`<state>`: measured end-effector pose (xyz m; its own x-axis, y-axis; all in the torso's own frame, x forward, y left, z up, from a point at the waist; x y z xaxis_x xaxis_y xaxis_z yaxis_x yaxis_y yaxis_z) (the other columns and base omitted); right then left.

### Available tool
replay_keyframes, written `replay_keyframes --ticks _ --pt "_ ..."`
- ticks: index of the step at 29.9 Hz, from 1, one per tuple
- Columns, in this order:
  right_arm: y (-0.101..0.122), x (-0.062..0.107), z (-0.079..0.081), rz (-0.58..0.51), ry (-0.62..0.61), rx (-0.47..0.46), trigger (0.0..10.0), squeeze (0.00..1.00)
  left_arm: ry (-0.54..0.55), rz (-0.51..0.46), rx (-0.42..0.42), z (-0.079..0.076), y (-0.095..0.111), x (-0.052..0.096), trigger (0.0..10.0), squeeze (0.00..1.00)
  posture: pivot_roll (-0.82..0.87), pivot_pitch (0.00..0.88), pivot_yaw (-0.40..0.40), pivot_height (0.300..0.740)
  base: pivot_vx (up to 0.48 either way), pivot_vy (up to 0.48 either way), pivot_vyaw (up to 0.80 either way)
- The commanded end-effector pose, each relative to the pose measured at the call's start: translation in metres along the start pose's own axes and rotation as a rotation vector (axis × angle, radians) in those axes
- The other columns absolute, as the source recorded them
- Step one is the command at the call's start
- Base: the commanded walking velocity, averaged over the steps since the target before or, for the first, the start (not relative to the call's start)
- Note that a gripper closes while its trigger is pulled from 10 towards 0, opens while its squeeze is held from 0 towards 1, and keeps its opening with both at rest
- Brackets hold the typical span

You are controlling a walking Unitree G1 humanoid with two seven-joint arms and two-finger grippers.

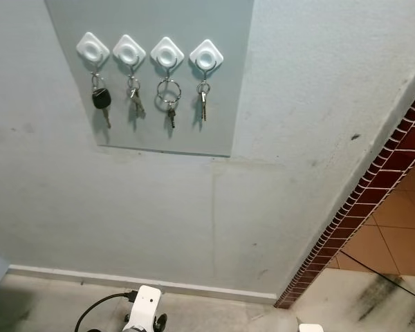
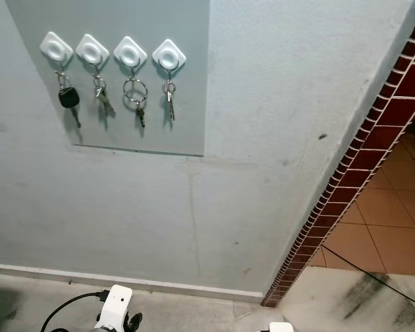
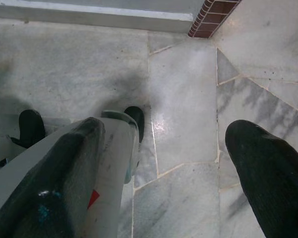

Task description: Hang keys on a hook

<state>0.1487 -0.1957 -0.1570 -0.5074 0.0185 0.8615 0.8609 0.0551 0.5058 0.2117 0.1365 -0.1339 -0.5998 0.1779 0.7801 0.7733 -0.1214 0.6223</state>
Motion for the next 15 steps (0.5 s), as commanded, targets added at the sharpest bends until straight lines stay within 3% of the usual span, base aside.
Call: replay_keyframes --ticks 1,15 --pt "-0.0116 0.0019 0.0014 0.039 0.004 0.002 10.0 0.0 0.001 0.006 -0.004 0.0024 -0.0012 0.0006 10.0 0.0 0.06 0.0 0.001 0.736 0.0 0.0 -0.59" --pt "-0.0116 0.0019 0.0014 0.039 0.004 0.002 10.0 0.0 0.001 0.006 -0.004 0.0024 -0.0012 0.0006 10.0 0.0 0.06 0.0 0.001 0.736 0.0 0.0 -0.59"
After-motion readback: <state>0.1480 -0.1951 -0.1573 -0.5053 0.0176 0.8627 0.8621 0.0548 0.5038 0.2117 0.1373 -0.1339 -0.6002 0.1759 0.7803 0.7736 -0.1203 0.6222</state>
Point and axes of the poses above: a point about 5 cm out from each wrist's last joint towards the gripper, its own x axis pointing back from the gripper into the wrist, its own y axis along the axis of the wrist's last joint, z = x × y, the point moved 6 cm from there along -x, pointing out of the wrist towards the gripper, and after that the axes turned 3 degrees about x, right-handed, at the moved point
